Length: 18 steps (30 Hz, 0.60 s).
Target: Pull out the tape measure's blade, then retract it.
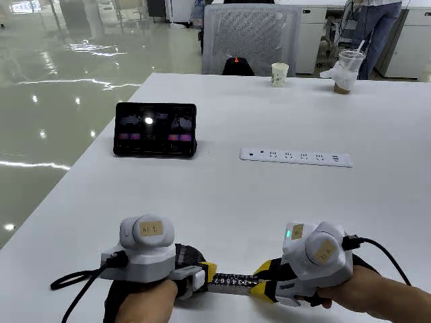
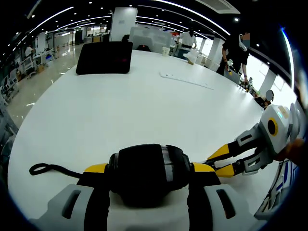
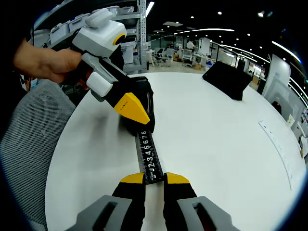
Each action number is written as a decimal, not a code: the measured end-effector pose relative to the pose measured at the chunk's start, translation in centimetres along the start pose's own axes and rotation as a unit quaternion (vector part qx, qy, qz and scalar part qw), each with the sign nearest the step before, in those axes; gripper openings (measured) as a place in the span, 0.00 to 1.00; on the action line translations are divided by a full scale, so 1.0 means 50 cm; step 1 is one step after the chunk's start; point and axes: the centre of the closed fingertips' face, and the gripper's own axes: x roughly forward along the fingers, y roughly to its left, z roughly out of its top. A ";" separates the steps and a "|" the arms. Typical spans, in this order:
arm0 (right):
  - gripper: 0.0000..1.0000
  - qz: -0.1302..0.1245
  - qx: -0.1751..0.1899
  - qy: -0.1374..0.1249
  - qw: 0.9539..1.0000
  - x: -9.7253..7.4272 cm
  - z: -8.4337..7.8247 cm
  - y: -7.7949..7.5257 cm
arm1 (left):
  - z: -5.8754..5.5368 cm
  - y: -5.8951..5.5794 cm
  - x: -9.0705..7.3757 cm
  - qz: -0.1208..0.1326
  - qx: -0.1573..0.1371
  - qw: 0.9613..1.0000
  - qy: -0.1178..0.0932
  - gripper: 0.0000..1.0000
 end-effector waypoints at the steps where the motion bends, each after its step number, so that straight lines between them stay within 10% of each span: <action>1: 0.10 0.000 0.000 0.000 1.000 0.001 0.001 0.000 | 0.000 0.000 0.000 0.000 0.000 1.000 0.000 0.61; 18: 0.10 0.005 -0.004 -0.006 1.000 0.027 0.028 0.008 | 0.000 0.000 -0.001 -0.004 -0.003 1.000 0.003 0.61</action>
